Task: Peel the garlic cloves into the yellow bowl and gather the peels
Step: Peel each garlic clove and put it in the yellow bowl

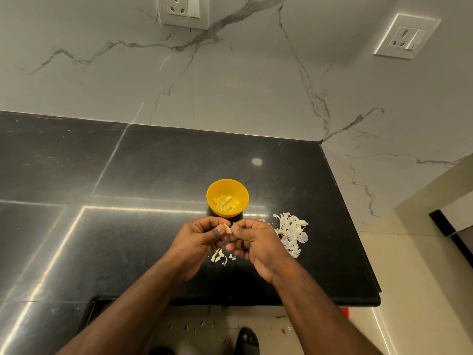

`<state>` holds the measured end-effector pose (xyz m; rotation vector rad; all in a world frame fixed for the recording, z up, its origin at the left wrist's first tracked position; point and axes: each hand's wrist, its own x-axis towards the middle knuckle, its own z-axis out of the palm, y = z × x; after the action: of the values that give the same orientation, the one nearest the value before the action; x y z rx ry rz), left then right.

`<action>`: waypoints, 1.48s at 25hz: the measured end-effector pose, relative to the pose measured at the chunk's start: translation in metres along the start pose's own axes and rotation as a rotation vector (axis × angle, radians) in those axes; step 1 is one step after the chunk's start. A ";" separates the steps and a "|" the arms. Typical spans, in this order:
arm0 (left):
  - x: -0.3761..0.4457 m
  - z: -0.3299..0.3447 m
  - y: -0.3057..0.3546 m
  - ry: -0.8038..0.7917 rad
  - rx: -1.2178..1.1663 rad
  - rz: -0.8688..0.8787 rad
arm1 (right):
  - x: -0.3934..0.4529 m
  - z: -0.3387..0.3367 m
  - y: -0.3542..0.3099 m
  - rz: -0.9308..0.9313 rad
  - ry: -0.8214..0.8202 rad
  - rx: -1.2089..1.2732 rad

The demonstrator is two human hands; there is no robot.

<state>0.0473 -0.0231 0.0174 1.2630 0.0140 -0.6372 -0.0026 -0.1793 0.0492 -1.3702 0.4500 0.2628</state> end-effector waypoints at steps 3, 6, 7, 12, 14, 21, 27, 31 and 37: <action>-0.001 0.000 0.002 -0.003 0.012 -0.017 | -0.001 0.002 0.001 -0.013 0.013 -0.108; -0.001 -0.001 0.004 0.053 -0.007 -0.023 | 0.001 0.003 0.002 -0.172 0.159 -0.221; 0.000 -0.002 0.005 0.070 -0.014 -0.025 | 0.002 0.002 0.002 -0.236 0.185 -0.253; 0.001 0.000 0.005 0.063 -0.008 -0.045 | 0.003 0.004 0.003 -0.337 0.212 -0.329; 0.001 -0.001 0.005 0.050 0.008 -0.047 | 0.004 0.007 0.002 -0.301 0.163 -0.217; -0.002 0.002 0.008 -0.027 -0.019 -0.055 | 0.008 0.007 0.006 -0.244 0.107 0.019; -0.006 0.004 0.010 -0.048 -0.019 -0.096 | 0.011 0.000 0.012 -0.352 0.250 -0.406; -0.007 0.006 0.010 -0.018 -0.048 -0.135 | 0.011 -0.012 0.010 -0.357 0.294 -0.461; -0.004 0.002 0.007 0.020 -0.064 -0.174 | 0.015 -0.041 0.016 -0.257 0.346 -0.724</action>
<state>0.0461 -0.0223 0.0257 1.2145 0.1611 -0.7682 -0.0029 -0.2173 0.0230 -2.1811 0.4771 -0.0399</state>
